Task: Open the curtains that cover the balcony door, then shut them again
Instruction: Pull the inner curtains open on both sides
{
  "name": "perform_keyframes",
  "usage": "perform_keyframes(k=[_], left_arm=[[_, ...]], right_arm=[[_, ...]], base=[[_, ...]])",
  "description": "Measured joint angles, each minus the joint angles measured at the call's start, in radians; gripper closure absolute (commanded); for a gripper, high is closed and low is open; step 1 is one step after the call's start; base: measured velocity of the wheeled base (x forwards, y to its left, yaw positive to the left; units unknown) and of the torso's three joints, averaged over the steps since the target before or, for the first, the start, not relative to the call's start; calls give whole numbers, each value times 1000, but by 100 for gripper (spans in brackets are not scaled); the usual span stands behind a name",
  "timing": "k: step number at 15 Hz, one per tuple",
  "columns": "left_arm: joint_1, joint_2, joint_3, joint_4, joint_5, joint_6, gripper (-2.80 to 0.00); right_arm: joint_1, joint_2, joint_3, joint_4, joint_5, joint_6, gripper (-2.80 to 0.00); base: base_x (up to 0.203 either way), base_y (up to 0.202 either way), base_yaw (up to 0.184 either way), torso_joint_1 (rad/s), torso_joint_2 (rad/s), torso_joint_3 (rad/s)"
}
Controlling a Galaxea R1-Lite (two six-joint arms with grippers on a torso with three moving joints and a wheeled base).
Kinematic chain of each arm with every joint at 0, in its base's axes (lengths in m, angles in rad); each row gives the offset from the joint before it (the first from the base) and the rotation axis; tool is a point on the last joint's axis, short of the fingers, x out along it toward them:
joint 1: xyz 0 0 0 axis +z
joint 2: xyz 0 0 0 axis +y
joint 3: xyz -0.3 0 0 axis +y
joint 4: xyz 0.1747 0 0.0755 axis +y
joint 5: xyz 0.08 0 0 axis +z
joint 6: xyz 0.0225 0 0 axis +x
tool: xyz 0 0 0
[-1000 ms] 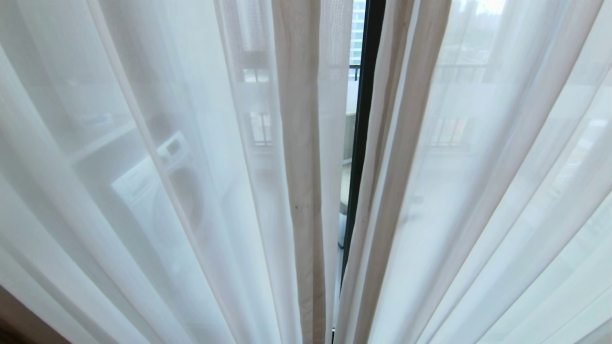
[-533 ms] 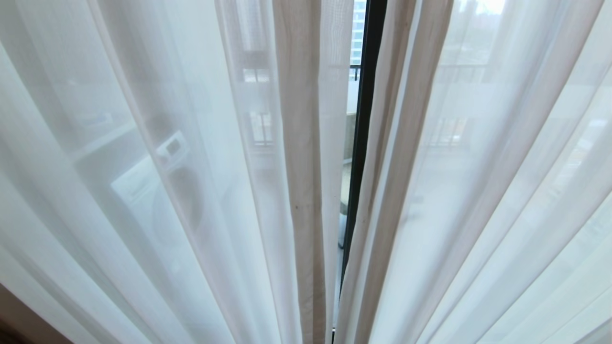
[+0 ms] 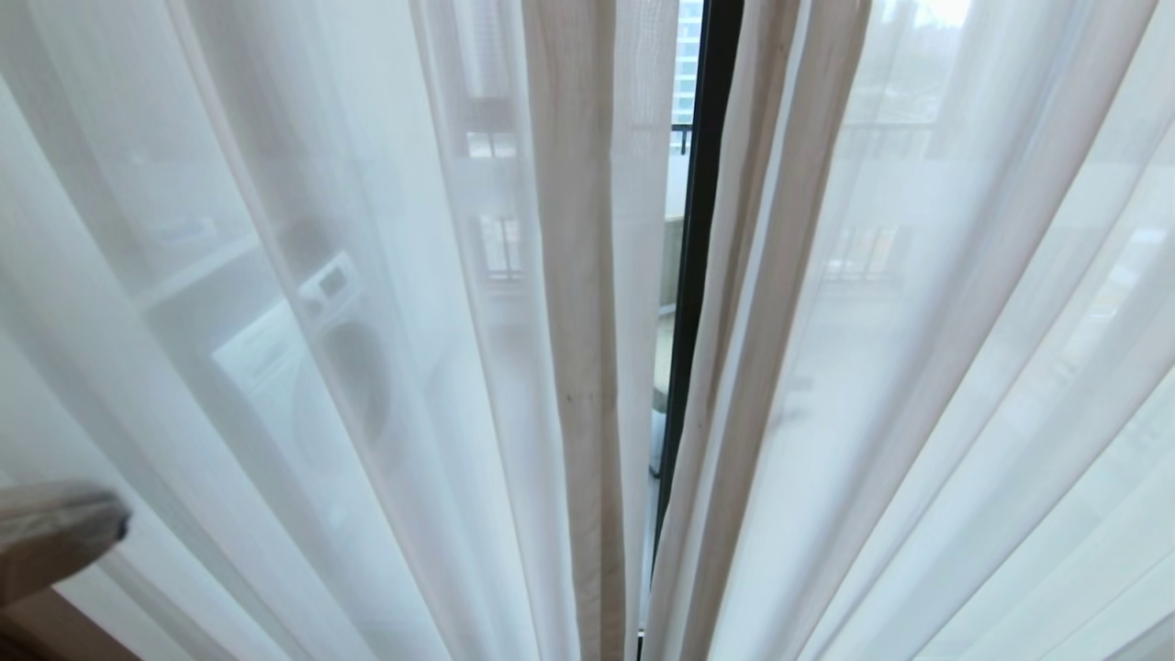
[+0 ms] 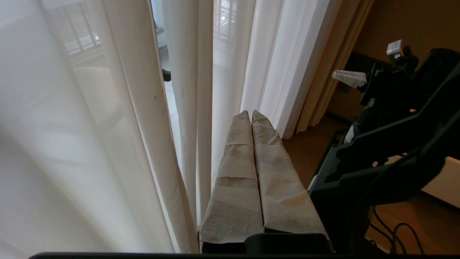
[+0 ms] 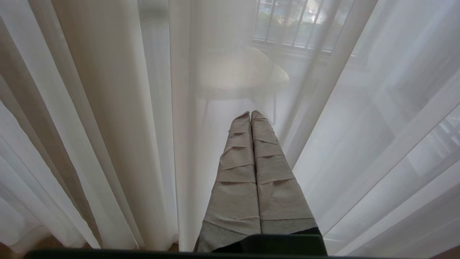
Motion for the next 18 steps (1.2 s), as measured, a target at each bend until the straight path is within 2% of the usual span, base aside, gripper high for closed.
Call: perform_keyframes(k=[1, 3, 6, 8, 11, 12, 18], left_arm=[[0, 57, -17, -38, 20, 23, 0], [0, 153, -48, -146, 112, 66, 0], [1, 250, -75, -316, 216, 87, 0], [0, 299, -112, -345, 227, 88, 0], [-4, 346, -150, -353, 195, 81, 0], [-5, 352, -151, -353, 185, 80, -280], [-7, 378, -170, -357, 197, 81, -280]], right_arm=[[0, 0, 0, 0, 0, 0, 0], [0, 0, 0, 0, 0, 0, 0], [0, 0, 0, 0, 0, 0, 0], [0, 0, 0, 0, 0, 0, 0], [0, 0, 0, 0, 0, 0, 0], [0, 0, 0, 0, 0, 0, 0], [0, 0, 0, 0, 0, 0, 0]], base=[[0, 0, 0, 0, 0, 0], [0, 0, 0, 0, 0, 0], [0, 0, 0, 0, 0, 0], [0, 0, 0, 0, 0, 0], [0, 0, 0, 0, 0, 0], [0, 0, 0, 0, 0, 0], [0, 0, 0, 0, 0, 0]])
